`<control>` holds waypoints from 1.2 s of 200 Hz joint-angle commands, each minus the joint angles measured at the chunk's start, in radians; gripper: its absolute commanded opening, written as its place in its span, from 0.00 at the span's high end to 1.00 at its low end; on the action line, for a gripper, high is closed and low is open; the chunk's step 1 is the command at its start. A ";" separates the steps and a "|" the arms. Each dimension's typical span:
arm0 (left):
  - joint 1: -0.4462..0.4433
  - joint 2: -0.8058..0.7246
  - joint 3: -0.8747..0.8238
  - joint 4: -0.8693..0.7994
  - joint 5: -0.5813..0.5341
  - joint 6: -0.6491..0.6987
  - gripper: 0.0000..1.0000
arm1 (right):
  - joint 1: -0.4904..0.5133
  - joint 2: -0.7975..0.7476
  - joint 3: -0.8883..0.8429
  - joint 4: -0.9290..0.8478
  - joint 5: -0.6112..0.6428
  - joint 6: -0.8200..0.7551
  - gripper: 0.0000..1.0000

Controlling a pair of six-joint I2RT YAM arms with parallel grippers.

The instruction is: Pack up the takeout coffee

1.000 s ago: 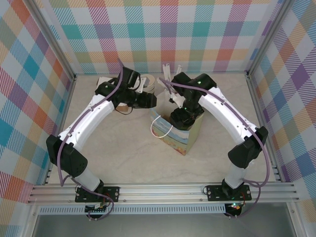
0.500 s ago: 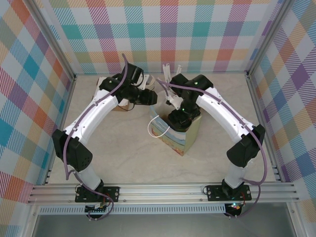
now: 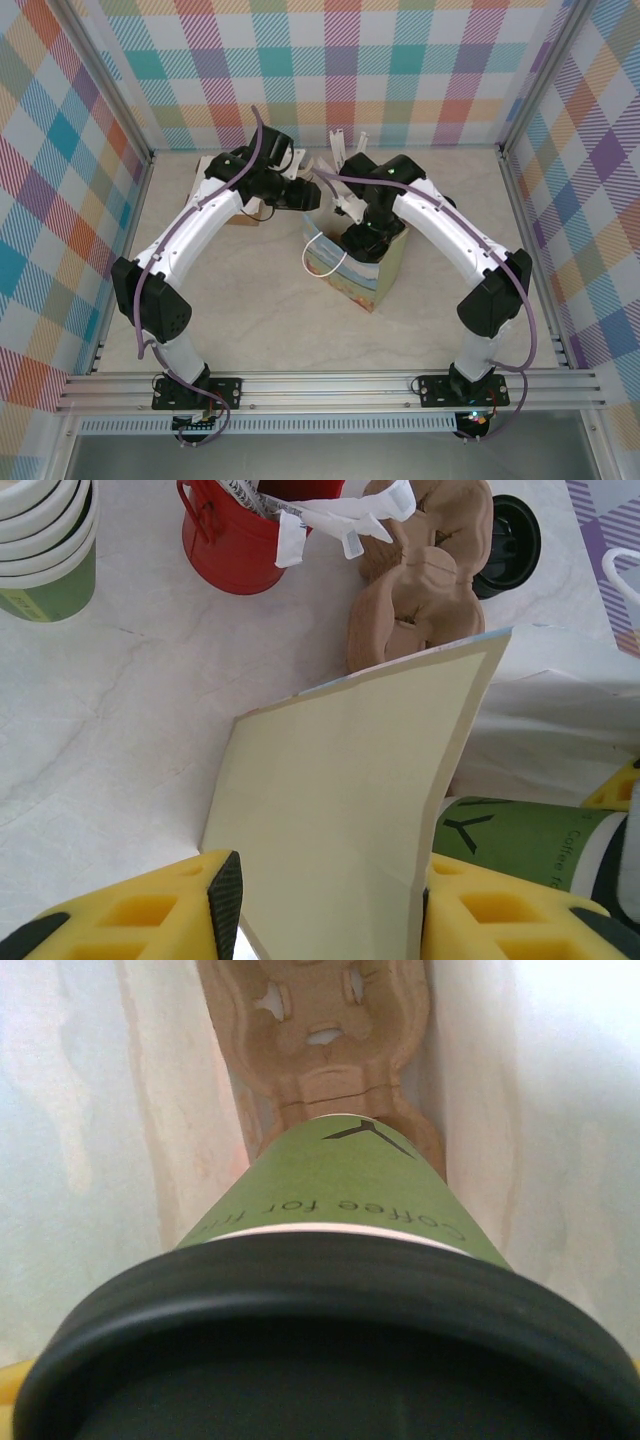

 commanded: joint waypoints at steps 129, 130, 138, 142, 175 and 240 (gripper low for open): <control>0.012 0.007 0.043 -0.043 0.001 0.022 0.53 | -0.007 0.001 -0.124 0.099 -0.017 -0.079 0.16; 0.012 0.007 0.043 -0.043 0.002 0.022 0.53 | -0.007 0.002 -0.125 0.099 -0.018 -0.079 0.16; 0.012 0.007 0.043 -0.043 -0.003 0.022 0.52 | -0.007 0.001 -0.129 0.101 -0.017 -0.079 0.16; 0.011 0.007 0.043 -0.043 -0.002 0.021 0.52 | -0.007 0.001 -0.131 0.102 -0.017 -0.079 0.16; 0.012 0.009 0.044 -0.043 0.002 0.022 0.52 | -0.008 -0.003 -0.147 0.114 -0.015 -0.079 0.16; 0.012 0.014 0.043 -0.043 -0.003 0.024 0.52 | -0.008 -0.009 -0.159 0.130 -0.013 -0.082 0.16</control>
